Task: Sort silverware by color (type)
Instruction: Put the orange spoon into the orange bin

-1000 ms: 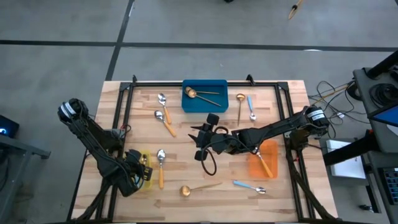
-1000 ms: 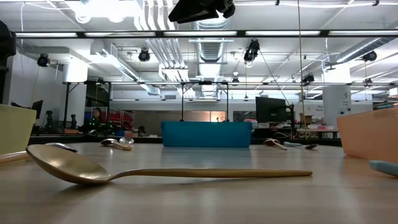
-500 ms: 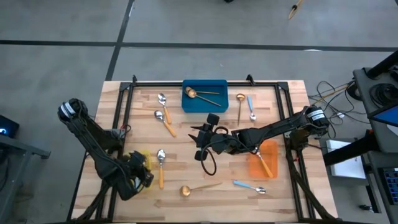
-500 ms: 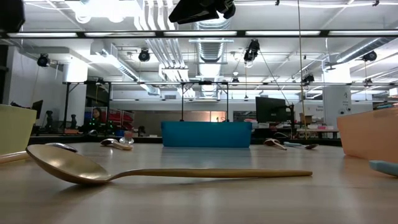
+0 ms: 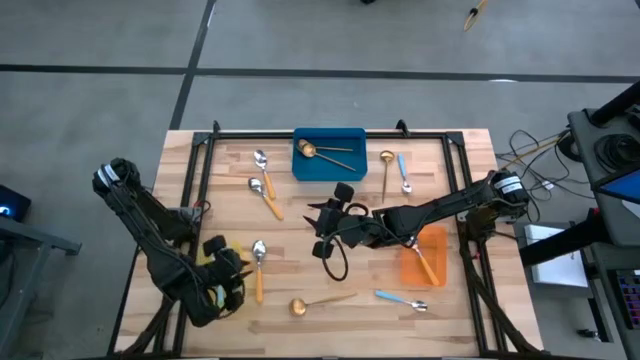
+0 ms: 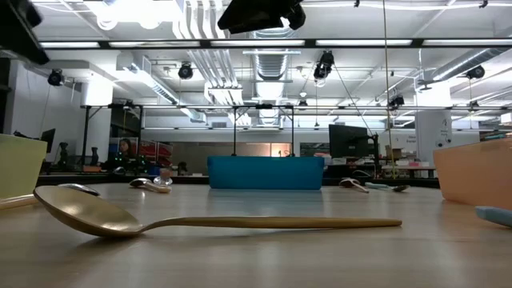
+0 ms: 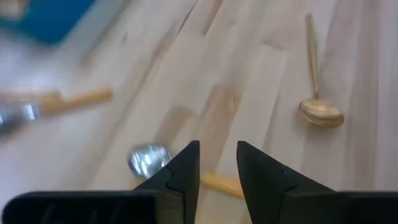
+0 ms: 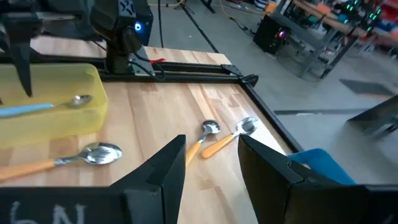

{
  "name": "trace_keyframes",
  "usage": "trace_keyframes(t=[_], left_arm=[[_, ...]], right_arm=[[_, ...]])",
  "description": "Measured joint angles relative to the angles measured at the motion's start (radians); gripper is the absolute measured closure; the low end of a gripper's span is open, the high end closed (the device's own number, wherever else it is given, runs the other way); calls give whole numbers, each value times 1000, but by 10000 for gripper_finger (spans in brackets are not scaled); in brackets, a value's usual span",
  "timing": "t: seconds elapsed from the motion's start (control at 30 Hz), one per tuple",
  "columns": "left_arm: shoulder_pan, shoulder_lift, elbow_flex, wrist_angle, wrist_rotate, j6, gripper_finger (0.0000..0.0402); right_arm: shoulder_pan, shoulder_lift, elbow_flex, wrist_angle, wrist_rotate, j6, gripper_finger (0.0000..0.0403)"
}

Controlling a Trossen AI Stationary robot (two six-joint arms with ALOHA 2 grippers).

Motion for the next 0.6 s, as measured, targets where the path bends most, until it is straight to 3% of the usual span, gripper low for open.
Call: trace_keyframes(t=[0.3, 0.6], left_arm=[[16, -9, 0, 222, -38, 671, 327], [76, -9, -62, 472, -39, 1103, 327]], right_arm=[[0, 0, 0, 1, -52, 124, 264], [0, 0, 0, 2, -52, 152, 264]])
